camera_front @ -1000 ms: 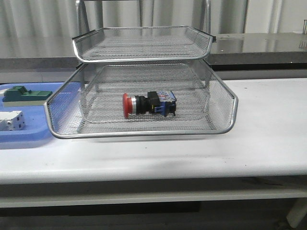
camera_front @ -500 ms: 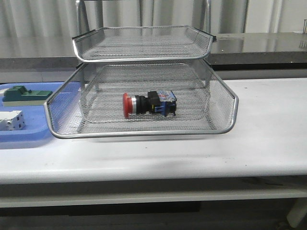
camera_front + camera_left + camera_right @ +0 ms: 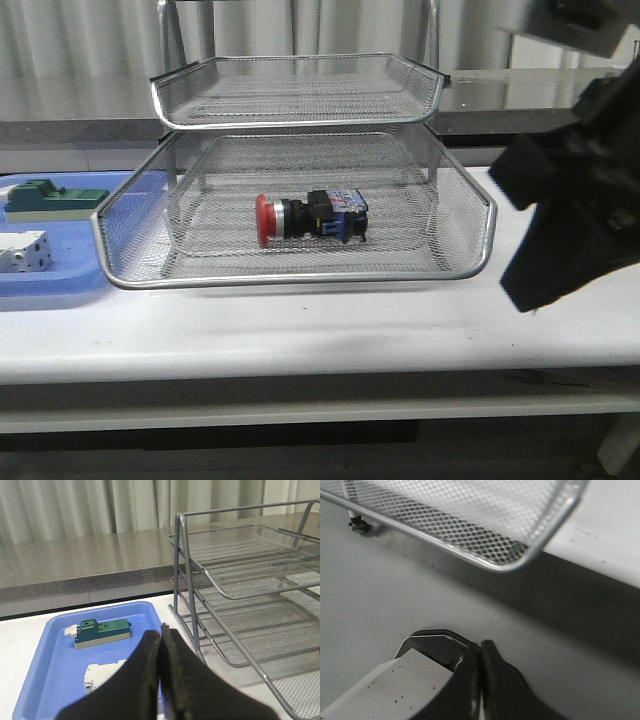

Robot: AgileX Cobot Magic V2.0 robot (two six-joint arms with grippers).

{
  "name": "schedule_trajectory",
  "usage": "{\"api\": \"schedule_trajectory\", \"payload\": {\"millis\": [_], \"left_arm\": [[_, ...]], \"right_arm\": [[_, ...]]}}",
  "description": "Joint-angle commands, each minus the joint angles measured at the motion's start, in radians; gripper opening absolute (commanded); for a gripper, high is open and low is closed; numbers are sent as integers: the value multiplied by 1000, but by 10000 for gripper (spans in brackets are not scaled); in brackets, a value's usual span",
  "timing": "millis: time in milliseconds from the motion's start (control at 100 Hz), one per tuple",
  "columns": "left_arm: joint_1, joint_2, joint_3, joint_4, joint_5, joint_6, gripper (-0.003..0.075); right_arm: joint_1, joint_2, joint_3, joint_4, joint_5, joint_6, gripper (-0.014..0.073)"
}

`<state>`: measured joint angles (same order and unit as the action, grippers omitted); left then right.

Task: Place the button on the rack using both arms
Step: 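Bring the right gripper to the front rim of the middle tray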

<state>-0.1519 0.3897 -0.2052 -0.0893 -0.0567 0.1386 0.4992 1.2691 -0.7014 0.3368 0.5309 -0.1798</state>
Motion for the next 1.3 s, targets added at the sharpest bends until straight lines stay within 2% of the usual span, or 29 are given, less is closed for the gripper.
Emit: {"api": "schedule_trajectory", "payload": {"millis": [0,320,560,900,1290], "left_arm": [[3,5,-27,-8,-83,-11,-20],[3,5,-27,-8,-83,-11,-20],[3,5,-27,-8,-83,-11,-20],[3,5,-27,-8,-83,-11,-20],[3,5,-27,-8,-83,-11,-20]], "right_arm": [[42,27,-59,27,-59,-14,-69],[178,196,-194,31,-60,-14,-69],[233,292,-260,30,-62,-14,-69],[244,394,-317,-29,-87,-14,-69],[221,415,-369,-124,-146,-14,-69]]}}
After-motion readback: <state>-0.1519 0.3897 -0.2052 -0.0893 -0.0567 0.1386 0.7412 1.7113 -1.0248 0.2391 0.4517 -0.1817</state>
